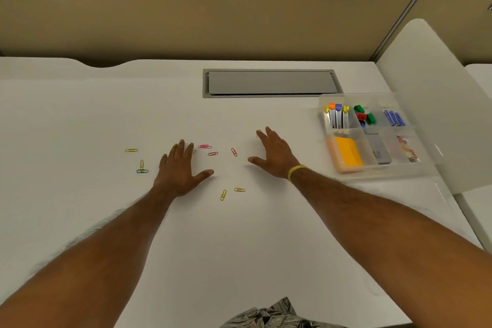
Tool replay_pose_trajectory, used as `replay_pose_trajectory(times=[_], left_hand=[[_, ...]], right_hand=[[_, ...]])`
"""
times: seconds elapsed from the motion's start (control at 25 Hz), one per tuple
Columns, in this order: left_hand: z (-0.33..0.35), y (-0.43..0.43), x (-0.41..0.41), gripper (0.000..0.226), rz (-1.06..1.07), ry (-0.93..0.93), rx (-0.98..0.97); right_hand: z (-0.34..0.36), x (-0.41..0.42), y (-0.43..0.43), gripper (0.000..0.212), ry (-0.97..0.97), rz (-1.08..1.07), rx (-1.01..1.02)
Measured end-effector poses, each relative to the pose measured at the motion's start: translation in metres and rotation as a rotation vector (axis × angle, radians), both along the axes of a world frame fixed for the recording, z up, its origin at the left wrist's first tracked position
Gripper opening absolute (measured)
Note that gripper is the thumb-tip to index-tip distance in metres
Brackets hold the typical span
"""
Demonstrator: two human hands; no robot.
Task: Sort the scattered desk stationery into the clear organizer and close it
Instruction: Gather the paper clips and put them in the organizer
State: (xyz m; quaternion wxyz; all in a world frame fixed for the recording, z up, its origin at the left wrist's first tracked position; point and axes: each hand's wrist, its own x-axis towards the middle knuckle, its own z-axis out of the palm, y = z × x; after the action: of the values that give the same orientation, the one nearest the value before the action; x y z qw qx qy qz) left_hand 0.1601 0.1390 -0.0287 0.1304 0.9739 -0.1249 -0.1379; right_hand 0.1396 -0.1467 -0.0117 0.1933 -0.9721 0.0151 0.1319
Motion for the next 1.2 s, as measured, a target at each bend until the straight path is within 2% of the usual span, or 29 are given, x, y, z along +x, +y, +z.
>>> replay_pose_trajectory(times=[0.16, 0.28, 0.6, 0.88, 1.04, 1.12, 1.2], left_hand=[[-0.012, -0.009, 0.005, 0.108, -0.019, 0.023, -0.008], [-0.017, -0.018, 0.008, 0.109, -0.093, 0.013, 0.007], [-0.019, -0.031, -0.016, 0.098, -0.429, -0.022, -0.074], [-0.02, -0.024, -0.058, 0.086, -0.51, -0.03, -0.117], [-0.009, -0.017, -0.074, 0.076, -0.422, 0.073, -0.313], [-0.008, -0.014, -0.076, 0.071, -0.297, 0.033, -0.38], [-0.01, -0.015, -0.074, 0.063, -0.182, -0.042, -0.398]], right_hand=[[-0.01, 0.018, 0.004, 0.093, 0.075, -0.04, -0.001], [-0.015, 0.022, 0.016, 0.095, 0.074, 0.072, -0.022], [-0.017, -0.007, 0.044, 0.079, 0.012, 0.42, 0.027], [-0.017, -0.054, 0.044, 0.069, -0.011, 0.452, 0.096], [-0.01, -0.065, 0.036, 0.054, -0.062, 0.308, 0.215], [-0.008, -0.063, 0.032, 0.048, -0.1, 0.207, 0.259], [-0.007, -0.06, 0.032, 0.047, -0.055, 0.148, 0.272]])
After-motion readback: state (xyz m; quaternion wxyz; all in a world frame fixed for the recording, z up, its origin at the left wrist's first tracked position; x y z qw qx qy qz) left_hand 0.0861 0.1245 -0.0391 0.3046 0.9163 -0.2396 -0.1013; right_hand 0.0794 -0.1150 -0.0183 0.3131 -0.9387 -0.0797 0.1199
